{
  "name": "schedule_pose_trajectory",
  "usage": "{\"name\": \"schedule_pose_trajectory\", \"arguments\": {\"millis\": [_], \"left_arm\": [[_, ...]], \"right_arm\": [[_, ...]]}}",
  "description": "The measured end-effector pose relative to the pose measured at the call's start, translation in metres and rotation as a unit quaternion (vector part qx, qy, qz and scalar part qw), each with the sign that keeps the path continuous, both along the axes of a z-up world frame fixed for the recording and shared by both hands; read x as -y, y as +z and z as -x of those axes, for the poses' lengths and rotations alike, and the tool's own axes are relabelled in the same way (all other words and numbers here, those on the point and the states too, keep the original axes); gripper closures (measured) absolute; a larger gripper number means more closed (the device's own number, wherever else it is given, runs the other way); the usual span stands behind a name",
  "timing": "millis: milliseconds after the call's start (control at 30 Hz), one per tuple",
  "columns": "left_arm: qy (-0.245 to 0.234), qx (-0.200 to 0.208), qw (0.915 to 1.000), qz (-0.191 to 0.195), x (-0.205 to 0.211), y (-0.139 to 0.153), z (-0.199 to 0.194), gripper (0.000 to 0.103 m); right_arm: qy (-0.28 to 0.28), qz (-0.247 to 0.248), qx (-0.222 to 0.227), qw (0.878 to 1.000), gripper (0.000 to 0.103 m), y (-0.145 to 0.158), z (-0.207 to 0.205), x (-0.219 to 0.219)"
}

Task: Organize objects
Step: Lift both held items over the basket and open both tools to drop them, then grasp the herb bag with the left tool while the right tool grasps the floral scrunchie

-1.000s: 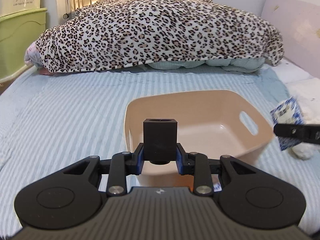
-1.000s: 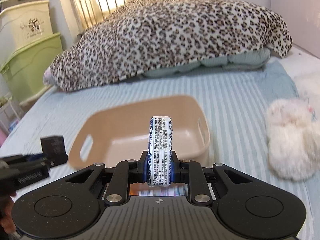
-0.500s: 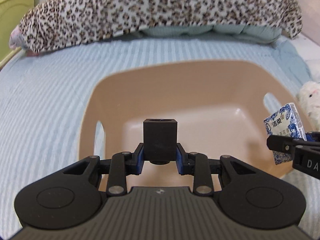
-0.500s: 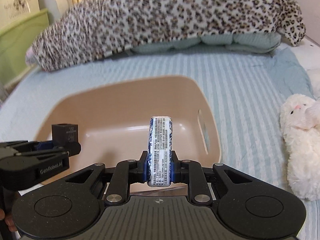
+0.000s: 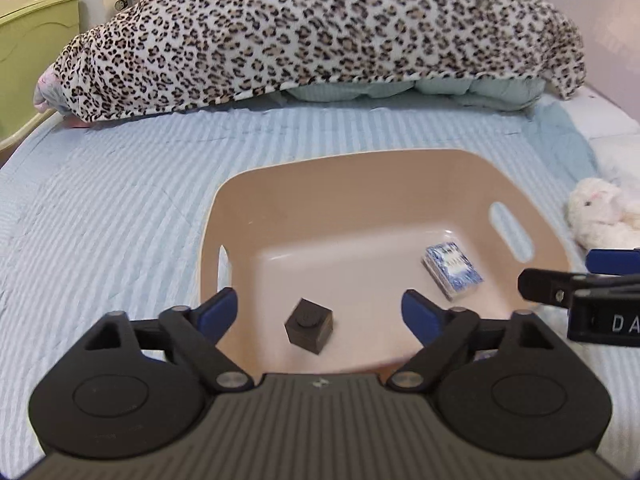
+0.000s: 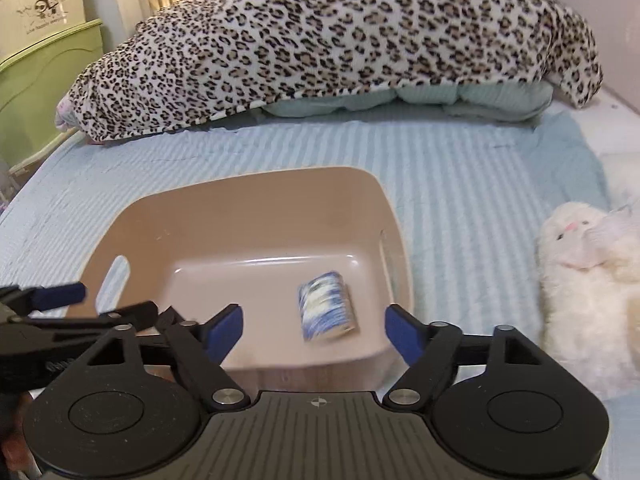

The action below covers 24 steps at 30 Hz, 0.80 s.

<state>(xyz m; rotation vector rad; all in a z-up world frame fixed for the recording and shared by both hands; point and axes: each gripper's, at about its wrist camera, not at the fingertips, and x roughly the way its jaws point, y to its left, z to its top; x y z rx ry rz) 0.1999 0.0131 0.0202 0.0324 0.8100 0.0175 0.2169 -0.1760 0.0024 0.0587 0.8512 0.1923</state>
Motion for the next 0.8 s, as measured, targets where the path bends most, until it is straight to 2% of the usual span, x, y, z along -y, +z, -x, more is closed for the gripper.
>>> {"name": "schedule_pose_trajectory", "arguments": {"millis": [33, 133, 267, 467, 800], "left_arm": [[-0.002, 0.003, 1.0, -0.001, 0.001, 0.004, 0.006, 0.011], [-0.007, 0.003, 0.9999, -0.008, 0.004, 0.009, 0.023, 0.011], [-0.011, -0.008, 0.9999, -0.005, 0.008, 0.006, 0.046, 0.01], [-0.018, -0.025, 0.9994, -0.015, 0.013, -0.013, 0.072, 0.008], [-0.008, -0.083, 0.9965, -0.006, 0.014, -0.055, 0.084, 0.008]], "right_arm": [[0.0, 0.004, -0.001, 1.0, 0.009, 0.005, 0.006, 0.002], [0.005, 0.011, 0.007, 1.0, 0.0, 0.014, 0.027, 0.007], [0.01, 0.026, -0.003, 1.0, 0.0, 0.015, 0.05, 0.015], [0.017, 0.039, -0.036, 0.998, 0.0, -0.003, 0.075, 0.026], [0.025, 0.073, -0.074, 0.994, 0.0, -0.033, 0.095, 0.028]]}}
